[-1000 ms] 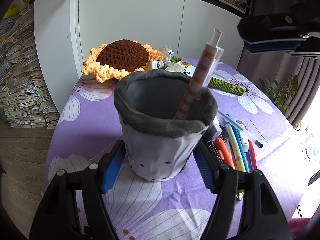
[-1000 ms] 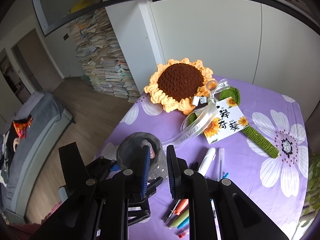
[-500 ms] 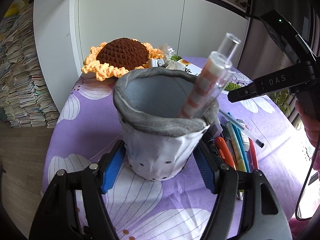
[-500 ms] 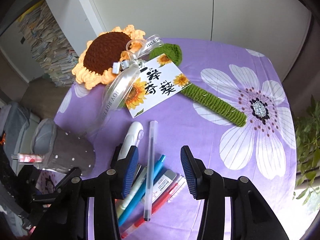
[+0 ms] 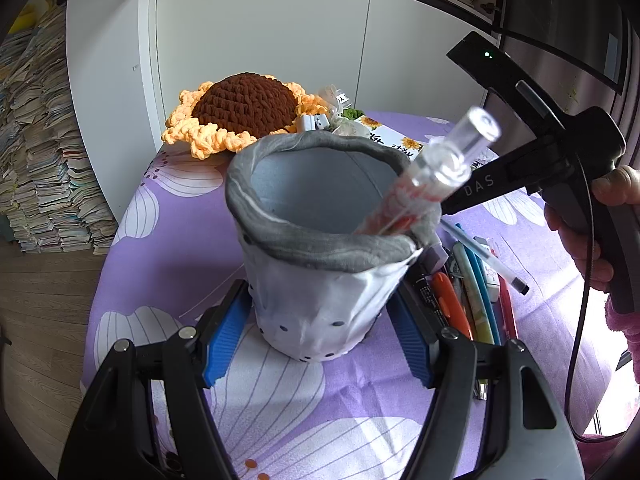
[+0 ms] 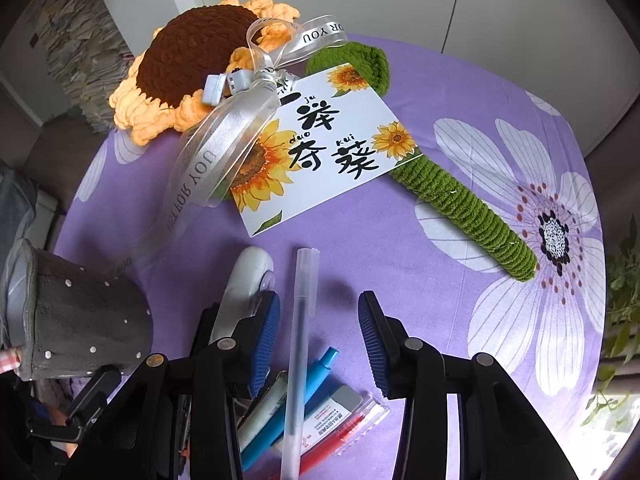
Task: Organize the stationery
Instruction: 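Grasp the clear gel pen with the right tool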
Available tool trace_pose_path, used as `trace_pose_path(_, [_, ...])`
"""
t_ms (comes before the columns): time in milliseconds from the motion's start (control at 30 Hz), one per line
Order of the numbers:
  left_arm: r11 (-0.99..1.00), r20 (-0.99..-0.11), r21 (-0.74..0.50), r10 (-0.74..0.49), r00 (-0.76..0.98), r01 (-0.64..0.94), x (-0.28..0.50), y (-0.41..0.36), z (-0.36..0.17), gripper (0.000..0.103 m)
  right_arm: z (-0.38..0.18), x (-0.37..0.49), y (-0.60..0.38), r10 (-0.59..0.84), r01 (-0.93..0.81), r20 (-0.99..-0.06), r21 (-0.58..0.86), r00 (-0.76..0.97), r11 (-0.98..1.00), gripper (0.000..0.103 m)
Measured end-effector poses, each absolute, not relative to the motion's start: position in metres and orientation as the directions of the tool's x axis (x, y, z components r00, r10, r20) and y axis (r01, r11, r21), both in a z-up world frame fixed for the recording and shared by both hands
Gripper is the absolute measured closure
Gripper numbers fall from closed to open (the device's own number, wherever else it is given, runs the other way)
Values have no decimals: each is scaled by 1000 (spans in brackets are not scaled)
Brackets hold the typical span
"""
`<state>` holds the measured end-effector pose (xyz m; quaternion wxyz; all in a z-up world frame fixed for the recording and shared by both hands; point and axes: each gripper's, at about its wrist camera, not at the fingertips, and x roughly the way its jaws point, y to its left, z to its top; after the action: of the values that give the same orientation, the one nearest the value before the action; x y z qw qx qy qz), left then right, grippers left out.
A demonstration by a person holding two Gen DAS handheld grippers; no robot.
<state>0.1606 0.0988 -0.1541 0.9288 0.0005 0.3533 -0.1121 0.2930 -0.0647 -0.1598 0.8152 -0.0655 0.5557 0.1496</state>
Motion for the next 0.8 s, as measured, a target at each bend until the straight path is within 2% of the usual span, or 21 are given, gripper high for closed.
trace_pose_path(200, [975,-658,-79,-207,724,207,161,98,-155,34,-164,305,-52,134,-321,-931,20,340,947,60])
trace_pose_path(233, [975,-659,-79,-207,723,207,162,98,-155,34,-164,305,-52,130,-319,-930,14,344,948,66])
trace_pose_path(267, [975,-659,-80,-207,723,207,162,98,-156,34,-164,306,-51,129,-322,-929,11,346,947,77])
trace_pose_path(333, [975,-660,-80,-207,722,206,161,97,-156,34,-163,306,-50,135,-330,-930,16,342,944,89])
trace_pose_path(467, [975,-660,-80,-206,722,206,161,97,-156,34,-151,300,-57,148,-302,-915,29,377,953,89])
trace_pose_path(800, [975,-660,-80,-206,722,205,161,97,-156,34,-69,251,-84,272,-301,-800,120,534,946,89])
